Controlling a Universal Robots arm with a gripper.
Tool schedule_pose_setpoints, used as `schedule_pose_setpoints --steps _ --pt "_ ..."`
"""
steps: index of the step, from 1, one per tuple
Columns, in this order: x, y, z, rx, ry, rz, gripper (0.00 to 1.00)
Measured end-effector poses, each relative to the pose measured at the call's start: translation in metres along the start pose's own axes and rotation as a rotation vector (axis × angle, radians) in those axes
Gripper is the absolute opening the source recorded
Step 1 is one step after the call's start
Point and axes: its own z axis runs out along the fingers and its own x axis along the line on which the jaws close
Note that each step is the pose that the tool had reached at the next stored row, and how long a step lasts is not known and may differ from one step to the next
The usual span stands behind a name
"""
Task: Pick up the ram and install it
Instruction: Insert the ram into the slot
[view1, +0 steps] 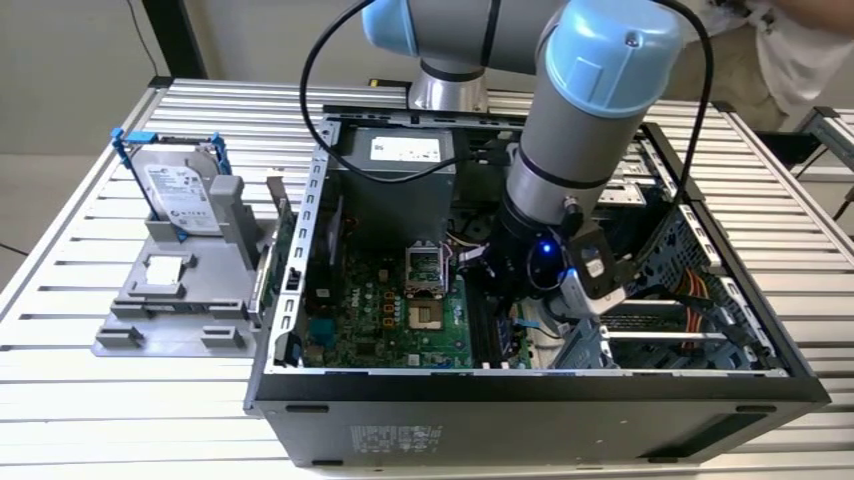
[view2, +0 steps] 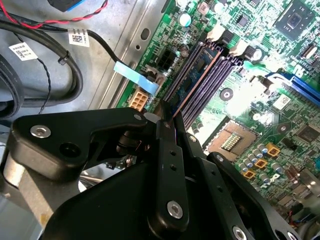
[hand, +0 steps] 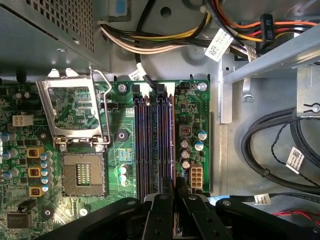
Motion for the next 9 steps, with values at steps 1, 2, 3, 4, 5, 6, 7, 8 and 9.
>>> schedule_pose_setpoints --steps 1,2,3,4,5,6,7,8,9 --pt "0.0 0.0 0.0005 0.0 0.0 0.0 0.0" --pt "0.0 0.0 0.0008 0.0 0.0 0.0 0.0" --pt "0.0 0.0 0.0012 0.0 0.0 0.0 0.0" --pt "0.0 0.0001 0.0019 -0.0006 0.0 0.0 0.0" --pt "0.0 0.0001 0.002 -0.0004 0.0 0.0 0.0" --pt "0.0 0.0001 0.002 -0.0003 0.0 0.0 0.0" --pt "0.0 0.0 0.002 -0.0002 0.0 0.0 0.0" --pt "0.0 0.0 0.002 -0.0001 0.0 0.0 0.0" --pt "0.0 0.0 0.002 -0.0002 0.0 0.0 0.0"
